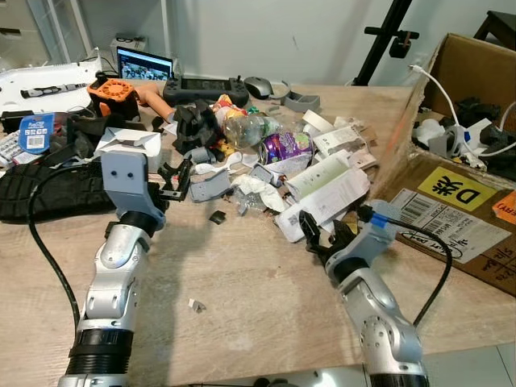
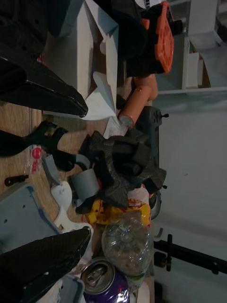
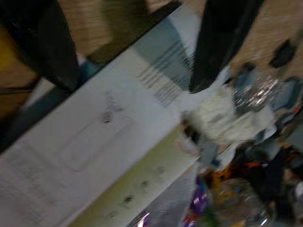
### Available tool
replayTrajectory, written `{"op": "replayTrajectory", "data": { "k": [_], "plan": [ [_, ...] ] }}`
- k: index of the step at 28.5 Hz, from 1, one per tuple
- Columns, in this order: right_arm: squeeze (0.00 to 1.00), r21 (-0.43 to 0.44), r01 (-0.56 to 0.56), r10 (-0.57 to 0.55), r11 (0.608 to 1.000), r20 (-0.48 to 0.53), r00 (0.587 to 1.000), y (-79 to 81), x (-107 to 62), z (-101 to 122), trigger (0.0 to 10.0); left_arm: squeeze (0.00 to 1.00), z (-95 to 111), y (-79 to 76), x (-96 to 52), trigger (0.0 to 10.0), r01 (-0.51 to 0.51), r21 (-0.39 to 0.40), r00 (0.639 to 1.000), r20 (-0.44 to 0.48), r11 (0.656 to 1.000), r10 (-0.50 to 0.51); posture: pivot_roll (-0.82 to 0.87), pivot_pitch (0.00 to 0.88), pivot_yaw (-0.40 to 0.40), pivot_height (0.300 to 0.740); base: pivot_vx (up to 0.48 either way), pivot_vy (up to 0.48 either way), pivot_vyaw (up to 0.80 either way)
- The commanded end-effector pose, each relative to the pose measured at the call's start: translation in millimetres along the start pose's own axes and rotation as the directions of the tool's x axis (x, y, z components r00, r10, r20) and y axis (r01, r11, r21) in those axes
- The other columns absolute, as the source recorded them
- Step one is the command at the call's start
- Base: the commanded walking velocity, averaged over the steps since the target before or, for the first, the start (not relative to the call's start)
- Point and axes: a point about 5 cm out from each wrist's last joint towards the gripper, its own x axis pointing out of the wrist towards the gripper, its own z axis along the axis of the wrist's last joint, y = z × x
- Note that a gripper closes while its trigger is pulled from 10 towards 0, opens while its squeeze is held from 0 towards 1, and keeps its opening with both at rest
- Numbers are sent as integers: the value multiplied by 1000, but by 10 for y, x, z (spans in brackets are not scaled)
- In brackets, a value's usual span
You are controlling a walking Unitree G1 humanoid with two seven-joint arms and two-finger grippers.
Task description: Picking trash to rubbish bin
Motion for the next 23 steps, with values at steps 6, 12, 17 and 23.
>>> {"op": "replayTrajectory", "data": {
  "k": [6,12,17,23],
  "plan": [
    [0,38,-92,96,995,-104,990,115,-53,-197,0,0,-35,18,-38,10000,1,15,1000,-11,1000,-1,20,215,-69,740,0,0,0],
    [0,87,-187,192,978,-51,980,259,-85,-161,0,0,-40,-23,-32,10000,7,3,1000,-7,1000,-7,16,202,-62,740,0,0,0],
    [0,113,-241,243,964,-1,970,325,-79,-87,0,0,-34,-42,-16,10000,13,5,1000,-1,1000,-13,18,210,-64,740,0,0,0],
    [0,49,-439,411,897,271,871,635,-29,474,0,0,7,-78,-6,10000,14,-11,999,32,1000,-13,12,222,-64,740,0,0,0]
  ]
}}
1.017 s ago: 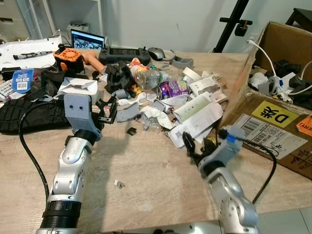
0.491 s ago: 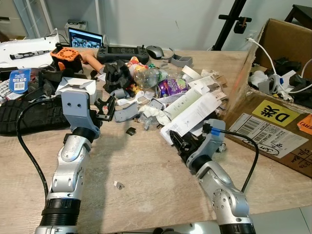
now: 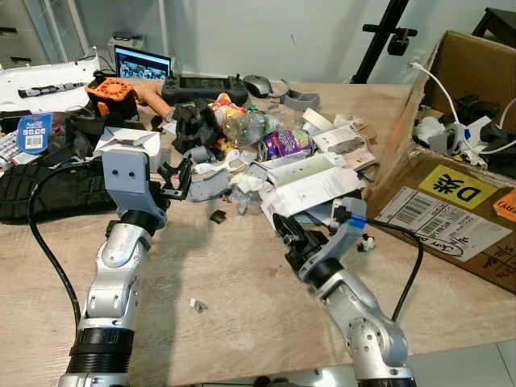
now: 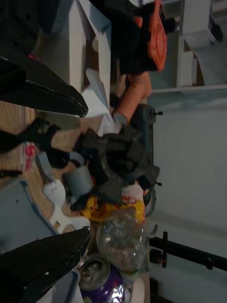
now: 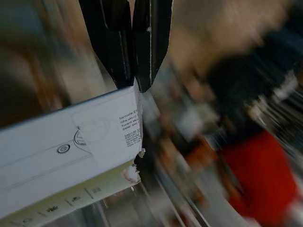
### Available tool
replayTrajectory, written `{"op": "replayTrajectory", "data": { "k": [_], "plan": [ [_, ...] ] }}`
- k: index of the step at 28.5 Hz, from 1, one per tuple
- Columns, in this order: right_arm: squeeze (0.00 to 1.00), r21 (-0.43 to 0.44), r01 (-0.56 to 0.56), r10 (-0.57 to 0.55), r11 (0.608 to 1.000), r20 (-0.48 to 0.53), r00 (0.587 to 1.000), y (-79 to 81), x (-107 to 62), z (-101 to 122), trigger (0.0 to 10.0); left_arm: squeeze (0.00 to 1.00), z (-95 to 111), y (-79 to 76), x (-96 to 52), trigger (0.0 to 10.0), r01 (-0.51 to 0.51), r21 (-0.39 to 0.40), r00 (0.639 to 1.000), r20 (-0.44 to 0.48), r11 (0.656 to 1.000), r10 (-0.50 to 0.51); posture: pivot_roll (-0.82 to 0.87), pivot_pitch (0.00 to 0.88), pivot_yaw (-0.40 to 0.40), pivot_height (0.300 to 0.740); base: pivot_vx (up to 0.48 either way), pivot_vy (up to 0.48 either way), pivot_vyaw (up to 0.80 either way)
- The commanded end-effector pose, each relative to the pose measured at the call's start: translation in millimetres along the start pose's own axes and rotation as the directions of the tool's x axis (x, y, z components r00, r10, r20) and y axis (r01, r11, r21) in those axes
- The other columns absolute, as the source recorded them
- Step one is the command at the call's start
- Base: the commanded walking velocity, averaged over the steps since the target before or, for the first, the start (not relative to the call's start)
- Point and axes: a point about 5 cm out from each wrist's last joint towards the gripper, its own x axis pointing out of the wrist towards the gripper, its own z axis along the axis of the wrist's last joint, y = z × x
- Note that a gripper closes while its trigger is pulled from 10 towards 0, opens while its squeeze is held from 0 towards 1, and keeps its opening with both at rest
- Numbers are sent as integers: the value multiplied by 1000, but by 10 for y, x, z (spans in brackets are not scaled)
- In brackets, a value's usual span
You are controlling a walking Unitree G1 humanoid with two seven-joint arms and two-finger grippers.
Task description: Picking trash to rubbish bin
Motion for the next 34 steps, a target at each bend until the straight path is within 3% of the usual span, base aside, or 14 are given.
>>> {"op": "replayTrajectory", "data": {
  "k": [1,8,12,14,15,16,18,22,25,26,28,30,31,34],
  "plan": [
    [0,-55,-57,65,997,152,986,117,52,295,0,0,-17,-47,-26,10000,7,-12,1000,8,1000,-6,8,202,-61,740,0,0,0],
    [0,-186,-87,144,979,316,938,194,189,787,0,0,-4,-61,-9,10000,6,-20,1000,18,1000,-6,10,218,-60,740,0,0,0],
    [0,-359,7,154,934,419,895,92,253,1294,0,0,9,-57,14,10000,3,-18,1000,27,1000,-2,13,216,-62,740,0,0,0],
    [0,-379,37,145,925,440,887,55,254,1372,0,0,10,-54,22,10000,1,-16,1000,28,1000,-1,13,216,-62,740,0,0,0],
    [0,-396,104,106,912,473,874,-18,234,1474,0,0,14,-49,17,10000,-3,-21,1000,30,1000,3,7,214,-61,740,0,0,0],
    [0,-414,279,-13,867,541,841,-208,152,1643,0,0,18,-55,3,10000,-1,-24,999,33,1000,2,6,196,-61,740,0,0,0],
    [0,-413,329,-45,849,564,825,-264,120,1693,0,0,19,-59,-2,10000,1,-23,999,34,1000,0,6,196,-61,740,0,0,0],
    [0,-312,612,-308,726,649,696,-714,-172,1830,0,0,3,-68,-10,10000,-2,-26,1000,29,1000,3,4,206,-63,740,0,0,0],
    [0,-289,664,-367,690,651,665,-821,-268,1828,0,0,-3,-80,-21,10000,7,-24,1000,26,1000,-6,8,190,-63,740,0,0,0],
    [0,-281,685,-394,673,648,652,-865,-301,1816,1725,0,-9,-83,-17,10000,15,-17,1000,23,1000,-14,7,222,-61,740,0,0,0],
    [0,-268,706,-420,656,648,636,-908,-330,1802,2980,0,-13,-82,-12,10000,20,-14,1000,22,1000,-20,4,213,-56,740,0,0,0],
    [0,-268,719,-423,642,658,623,-914,-347,1811,5294,0,-5,-85,-10,10000,23,-15,999,25,1000,-23,4,198,-54,740,0,0,0],
    [0,-264,725,-426,636,664,615,-917,-348,1817,10000,0,-2,-87,3,10000,26,-13,999,25,1000,-26,9,194,-56,740,0,0,0],
    [0,-251,745,-439,618,676,592,-943,-350,1817,10000,0,1,-87,22,10000,31,-8,999,26,1000,-30,9,212,-57,740,0,0,0]
  ]
}}
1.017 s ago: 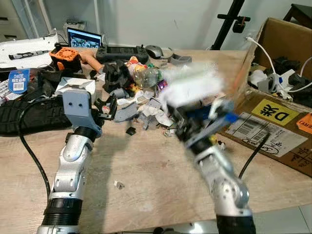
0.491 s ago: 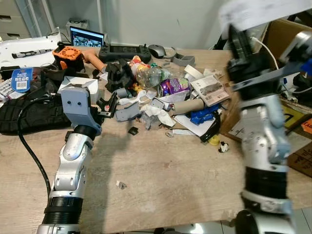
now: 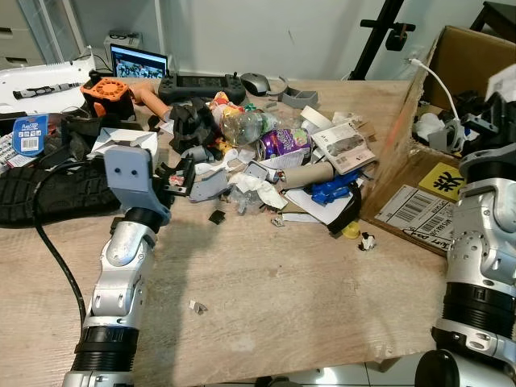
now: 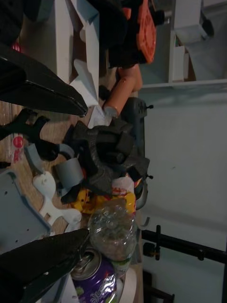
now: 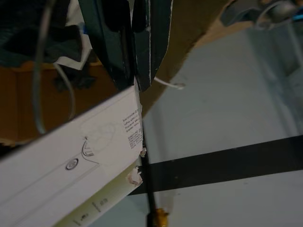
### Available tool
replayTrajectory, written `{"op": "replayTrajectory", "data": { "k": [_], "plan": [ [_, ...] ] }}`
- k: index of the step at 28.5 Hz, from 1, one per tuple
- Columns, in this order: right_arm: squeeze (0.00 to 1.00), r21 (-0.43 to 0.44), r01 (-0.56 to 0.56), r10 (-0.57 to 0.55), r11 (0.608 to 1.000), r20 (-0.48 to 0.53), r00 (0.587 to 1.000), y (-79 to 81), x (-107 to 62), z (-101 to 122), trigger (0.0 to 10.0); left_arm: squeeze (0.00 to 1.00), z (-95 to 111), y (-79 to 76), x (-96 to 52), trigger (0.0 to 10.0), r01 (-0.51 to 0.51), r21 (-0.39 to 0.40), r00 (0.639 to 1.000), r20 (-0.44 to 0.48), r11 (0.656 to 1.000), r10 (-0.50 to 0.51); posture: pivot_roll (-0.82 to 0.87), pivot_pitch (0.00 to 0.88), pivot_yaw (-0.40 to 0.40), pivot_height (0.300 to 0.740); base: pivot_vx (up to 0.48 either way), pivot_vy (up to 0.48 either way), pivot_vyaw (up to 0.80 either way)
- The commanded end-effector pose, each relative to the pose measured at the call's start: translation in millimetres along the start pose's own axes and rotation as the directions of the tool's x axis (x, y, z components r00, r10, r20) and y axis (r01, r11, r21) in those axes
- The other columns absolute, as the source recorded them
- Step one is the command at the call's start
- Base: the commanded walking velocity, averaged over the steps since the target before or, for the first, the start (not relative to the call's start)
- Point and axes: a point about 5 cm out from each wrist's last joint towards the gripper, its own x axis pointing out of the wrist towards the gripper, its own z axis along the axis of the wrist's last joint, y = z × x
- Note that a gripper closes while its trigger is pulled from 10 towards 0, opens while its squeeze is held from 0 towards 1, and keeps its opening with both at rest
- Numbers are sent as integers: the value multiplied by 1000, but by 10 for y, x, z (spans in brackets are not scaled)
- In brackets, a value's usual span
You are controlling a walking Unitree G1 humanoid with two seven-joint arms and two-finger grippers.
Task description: Picking trash to rubbish bin
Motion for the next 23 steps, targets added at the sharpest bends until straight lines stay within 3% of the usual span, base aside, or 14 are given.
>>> {"op": "replayTrajectory", "data": {
  "k": [1,2,3,10,11,12,16,18,19,20,21,22,23],
  "plan": [
    [0,-12,49,-49,999,-2,999,-80,-10,-27,10000,0,-31,-31,-2,10000,12,-3,1000,-6,1000,-12,9,220,-56,740,0,0,0],
    [0,-12,49,-49,999,-2,999,-80,-10,-27,10000,0,-31,-31,-2,10000,12,-3,1000,-6,1000,-12,9,220,-56,740,0,0,0],
    [1000,25,102,-102,994,7,995,-140,-20,-32,10000,0,-28,-34,-11,10000,13,-2,1000,-6,1000,-13,14,185,-55,740,0,0,0],
    [1000,68,150,-154,986,45,987,-165,-20,0,10000,0,-33,-23,-24,10000,17,2,1000,-9,1000,-17,19,185,-52,740,0,0,0],
    [761,69,156,-160,985,62,985,-163,-10,17,10000,0,-32,-21,-16,10000,19,4,1000,-9,1000,-19,19,185,-52,740,0,0,0],
    [0,73,158,-163,985,74,984,-158,-7,28,10000,0,-29,-16,-9,10000,19,5,1000,-8,1000,-19,18,206,-50,740,0,0,0],
    [0,151,118,-131,982,82,988,-90,1,41,10000,0,-18,-10,-2,10000,21,7,1000,-5,1000,-21,21,176,-44,740,0,0,0],
    [0,329,-49,92,943,-117,989,242,-9,-221,10000,0,-19,2,13,10000,24,9,1000,-7,1000,-24,16,200,-41,740,0,0,0],
    [0,329,-179,271,927,-257,928,463,-98,-390,10000,0,-22,-2,7,10000,26,7,1000,-8,1000,-26,16,192,-40,740,0,0,0],
    [0,329,-179,271,927,-257,928,463,-98,-390,10000,0,-22,-2,7,10000,26,7,1000,-8,1000,-26,16,192,-40,740,0,0,0],
    [0,329,-260,373,908,-350,859,591,-188,-502,10000,0,-23,-6,2,10000,27,5,1000,-9,1000,-27,16,183,-39,740,0,0,0],
    [0,329,-260,373,908,-350,859,591,-188,-502,10000,0,-23,-6,2,10000,27,5,1000,-9,1000,-27,16,183,-39,740,0,0,0],
    [0,309,-367,468,877,-384,795,745,-296,-564,10000,0,-26,-22,5,10000,39,7,999,-13,999,-39,27,175,-44,740,0,0,0]
  ]
}}
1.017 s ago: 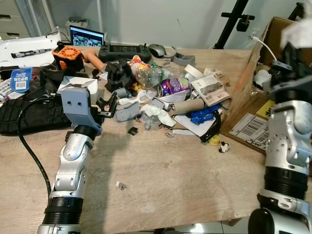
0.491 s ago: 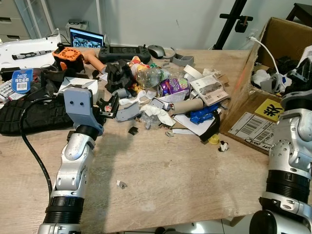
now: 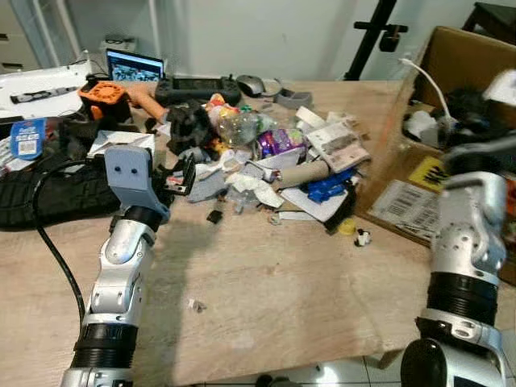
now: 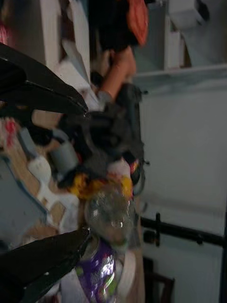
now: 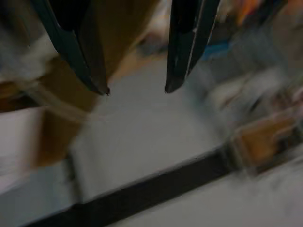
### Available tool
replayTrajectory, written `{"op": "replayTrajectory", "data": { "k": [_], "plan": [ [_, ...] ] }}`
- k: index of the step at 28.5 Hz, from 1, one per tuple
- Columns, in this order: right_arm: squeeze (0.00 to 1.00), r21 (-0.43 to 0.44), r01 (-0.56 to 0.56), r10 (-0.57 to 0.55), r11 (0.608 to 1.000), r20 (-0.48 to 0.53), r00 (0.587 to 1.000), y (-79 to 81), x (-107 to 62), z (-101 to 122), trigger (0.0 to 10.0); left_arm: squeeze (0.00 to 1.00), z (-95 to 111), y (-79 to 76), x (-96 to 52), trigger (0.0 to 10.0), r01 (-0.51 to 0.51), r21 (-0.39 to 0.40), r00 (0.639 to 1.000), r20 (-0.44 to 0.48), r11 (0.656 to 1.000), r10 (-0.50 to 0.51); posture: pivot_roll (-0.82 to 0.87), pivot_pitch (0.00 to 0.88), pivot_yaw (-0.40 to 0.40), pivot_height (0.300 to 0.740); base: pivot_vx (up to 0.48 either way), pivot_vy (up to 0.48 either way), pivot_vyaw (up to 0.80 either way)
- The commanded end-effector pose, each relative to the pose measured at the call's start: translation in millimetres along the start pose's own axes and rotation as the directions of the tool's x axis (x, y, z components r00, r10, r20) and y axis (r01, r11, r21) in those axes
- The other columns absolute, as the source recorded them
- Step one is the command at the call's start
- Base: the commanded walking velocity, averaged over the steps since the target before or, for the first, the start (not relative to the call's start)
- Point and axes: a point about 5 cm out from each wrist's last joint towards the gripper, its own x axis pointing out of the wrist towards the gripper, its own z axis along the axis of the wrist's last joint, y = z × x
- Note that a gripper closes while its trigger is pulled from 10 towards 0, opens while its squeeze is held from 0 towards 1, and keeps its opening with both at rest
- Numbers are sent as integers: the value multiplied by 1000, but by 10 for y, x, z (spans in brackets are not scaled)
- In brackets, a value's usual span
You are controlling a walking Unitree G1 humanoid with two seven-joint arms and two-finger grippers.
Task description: Picking trash to rubbish bin
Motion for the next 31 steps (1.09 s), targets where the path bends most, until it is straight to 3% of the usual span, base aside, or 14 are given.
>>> {"op": "replayTrajectory", "data": {
  "k": [1,2,4,7,10,12,18,19,20,23,25,27,28,31],
  "plan": [
    [0,22,-160,161,987,-212,964,285,-88,-414,10000,0,-26,-28,-7,10000,28,10,1000,-13,1000,-28,33,205,-48,740,0,0,0],
    [0,22,-160,161,987,-212,964,285,-88,-414,10000,0,-26,-28,-7,10000,28,10,1000,-13,1000,-28,33,205,-48,740,0,0,0],
    [0,15,-281,276,960,-240,931,547,-107,-491,10000,0,-23,-28,-16,10000,36,15,999,-16,999,-36,32,197,-43,740,0,0,0],
    [0,-126,-441,389,889,-301,870,747,-111,-538,10000,0,-18,-10,-26,10000,41,25,999,-18,999,-41,39,194,-41,740,0,0,0],
    [0,-116,-449,402,886,-290,868,792,-87,-519,10000,0,-15,1,-21,10000,40,27,999,-17,999,-39,39,208,-42,740,0,0,0],
    [0,-60,-452,426,890,-244,871,871,-49,-399,10000,0,4,22,-26,10000,32,21,999,-9,999,-32,39,195,-35,740,0,0,0],
    [0,-52,-422,411,905,-146,900,871,12,-251,10000,0,8,19,4,10000,36,19,999,-7,999,-36,40,207,-36,740,0,0,0],
    [0,-13,-349,349,937,18,937,812,67,-12,10000,0,7,3,-4,10000,35,4,999,-4,999,-35,37,197,-30,740,0,0,0],
    [0,-13,-349,349,937,18,937,812,67,-12,10000,0,7,3,-4,10000,35,4,999,-4,999,-35,37,197,-30,740,0,0,0],
    [0,146,-264,223,953,249,942,642,143,347,10000,0,-4,-17,6,10000,40,-4,999,-6,999,-40,33,217,-29,740,0,0,0],
    [0,218,-350,300,911,232,925,672,149,396,10000,0,-1,-21,0,10000,37,-23,999,-3,999,-37,30,200,-23,740,0,0,0],
    [0,216,-448,422,868,156,893,759,128,359,10000,0,-2,-27,2,10000,38,-39,999,-1,999,-39,28,188,-23,740,0,0,0],
    [0,216,-448,422,868,156,893,759,128,359,10000,0,-2,-27,2,10000,38,-39,999,-1,999,-39,28,188,-23,740,0,0,0],
    [0,307,-560,569,769,70,819,910,45,279,10000,0,3,-37,19,10000,51,-40,999,2,998,-51,27,218,-28,740,0,0,0]
  ]
}}
